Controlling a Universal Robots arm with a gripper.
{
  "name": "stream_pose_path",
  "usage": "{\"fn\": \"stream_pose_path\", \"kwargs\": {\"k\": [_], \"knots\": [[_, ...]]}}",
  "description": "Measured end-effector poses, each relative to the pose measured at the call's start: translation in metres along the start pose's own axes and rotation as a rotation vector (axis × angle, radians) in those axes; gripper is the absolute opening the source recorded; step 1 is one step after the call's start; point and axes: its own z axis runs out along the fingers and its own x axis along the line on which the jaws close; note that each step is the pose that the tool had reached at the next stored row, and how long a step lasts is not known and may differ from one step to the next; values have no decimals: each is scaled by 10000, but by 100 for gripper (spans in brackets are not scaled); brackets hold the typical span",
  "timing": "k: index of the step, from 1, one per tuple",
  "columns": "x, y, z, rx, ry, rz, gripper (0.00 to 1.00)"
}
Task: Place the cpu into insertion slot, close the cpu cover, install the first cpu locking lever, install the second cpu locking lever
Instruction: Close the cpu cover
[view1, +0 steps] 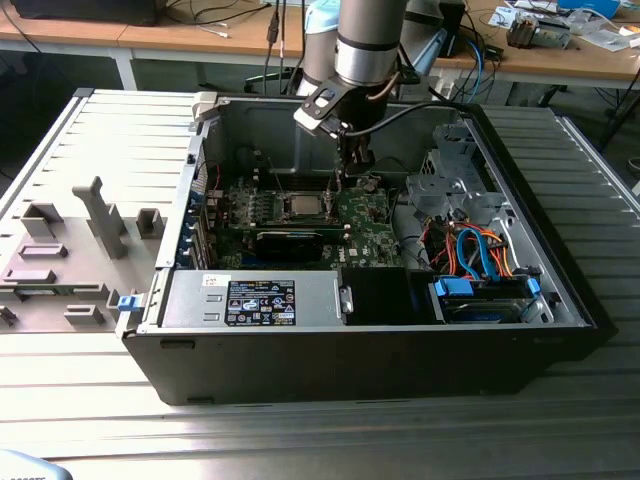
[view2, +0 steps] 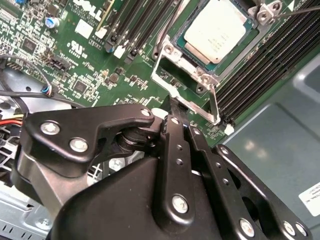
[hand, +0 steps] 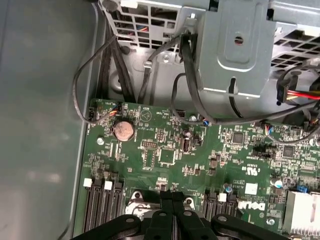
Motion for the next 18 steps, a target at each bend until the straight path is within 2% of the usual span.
{"fn": "stream_pose_path", "kwargs": {"k": [4, 9, 16, 18], "knots": [[8, -55, 0, -1, 0, -2, 11], [23, -176, -2, -1, 0, -1, 11], [33, -252, 0, -3, 0, -1, 11], [40, -299, 5, -1, -1, -1, 11]]}}
